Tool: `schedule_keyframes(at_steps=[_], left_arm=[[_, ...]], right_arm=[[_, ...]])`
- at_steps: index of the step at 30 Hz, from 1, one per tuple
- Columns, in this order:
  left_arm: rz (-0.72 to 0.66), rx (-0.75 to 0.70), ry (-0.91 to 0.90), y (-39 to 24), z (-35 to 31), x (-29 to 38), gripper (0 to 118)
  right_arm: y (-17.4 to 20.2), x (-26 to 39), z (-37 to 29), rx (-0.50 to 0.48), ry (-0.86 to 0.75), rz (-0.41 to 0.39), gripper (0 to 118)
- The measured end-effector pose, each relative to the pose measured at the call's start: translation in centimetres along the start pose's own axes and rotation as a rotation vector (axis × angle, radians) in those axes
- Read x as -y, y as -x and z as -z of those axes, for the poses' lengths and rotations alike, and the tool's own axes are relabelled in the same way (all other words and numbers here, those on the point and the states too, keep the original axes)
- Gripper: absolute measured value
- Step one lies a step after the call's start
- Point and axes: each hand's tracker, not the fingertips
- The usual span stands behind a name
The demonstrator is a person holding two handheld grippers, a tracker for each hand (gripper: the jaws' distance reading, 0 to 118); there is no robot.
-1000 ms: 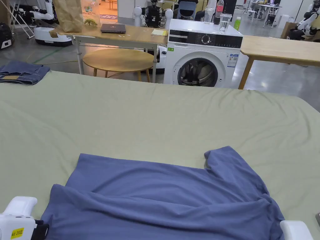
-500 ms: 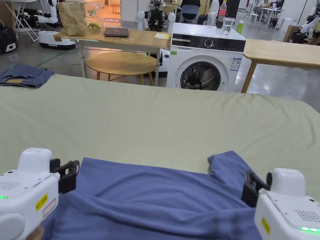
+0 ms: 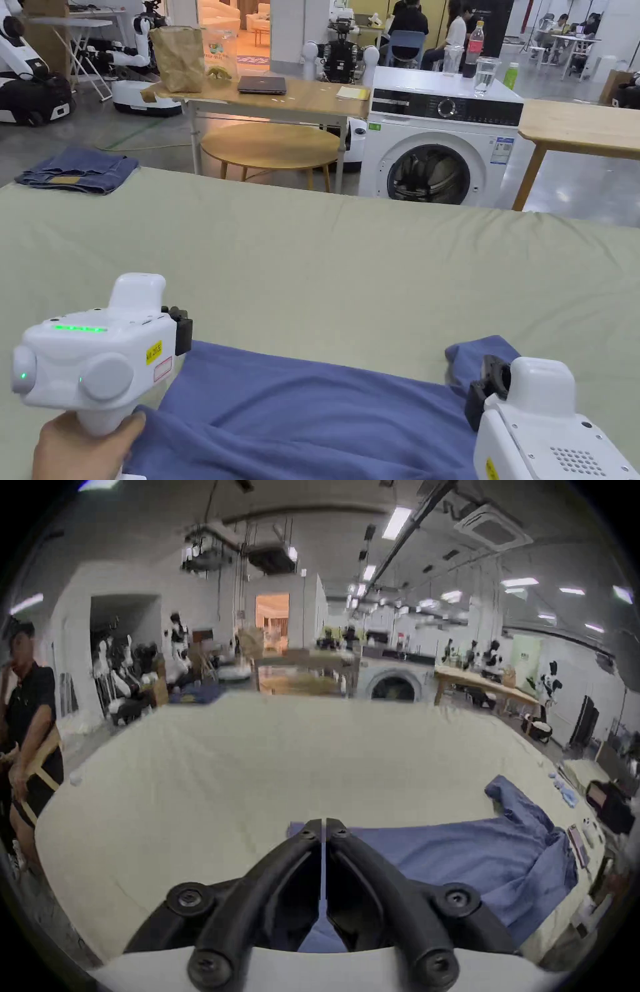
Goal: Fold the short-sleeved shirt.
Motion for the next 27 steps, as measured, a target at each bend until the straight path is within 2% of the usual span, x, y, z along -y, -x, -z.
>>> schedule_keyframes(at_steps=[6, 8, 9, 11, 14, 15, 18, 21, 22, 25, 26, 27], left_arm=[[-0.066, 0.082, 0.28, 3.6, 9.4, -3.0, 0], [-0.048, 0.087, 0.366, 4.2, 12.1, -3.5, 0], [-0.023, 0.083, 0.412, 4.5, 13.4, -3.8, 8], [-0.013, 0.089, 0.462, 4.6, 15.0, -3.7, 38], [-0.024, 0.061, 0.526, 5.1, 17.4, -3.5, 59], [-0.014, 0.053, 0.561, 5.0, 17.8, -3.3, 60], [0.03, 0.038, 0.629, 4.6, 19.6, -2.1, 60], [0.064, 0.005, 0.577, 3.6, 19.2, -1.7, 55], [0.072, -0.01, 0.572, 3.3, 19.2, -1.7, 47], [0.125, -0.003, 0.543, 2.5, 18.8, -1.5, 37], [0.126, 0.005, 0.543, 2.4, 18.7, -1.6, 19], [0.132, 0.011, 0.543, 2.3, 18.6, -1.6, 8]], right_arm=[[-2.1, 1.2, 1.8, 0.022, 0.088, -0.018, 0], [-2.8, 1.7, 2.2, 0.028, 0.115, -0.023, 0], [-3.2, 1.9, 2.4, 0.034, 0.128, -0.027, 0], [-3.7, 2.4, 2.7, 0.048, 0.15, -0.034, 0], [-4.5, 2.9, 3.0, 0.063, 0.18, -0.035, 0], [-4.7, 3.1, 3.1, 0.069, 0.188, -0.036, 0], [-5.3, 3.5, 3.5, 0.081, 0.21, -0.036, 0], [-5.6, 3.8, 3.9, 0.085, 0.232, -0.031, 0], [-5.7, 3.8, 3.9, 0.085, 0.238, -0.029, 0], [-6.0, 3.5, 4.4, 0.085, 0.252, -0.02, 0], [-6.1, 3.3, 4.7, 0.084, 0.258, -0.014, 0], [-6.3, 2.9, 5.0, 0.082, 0.264, -0.007, 0]])
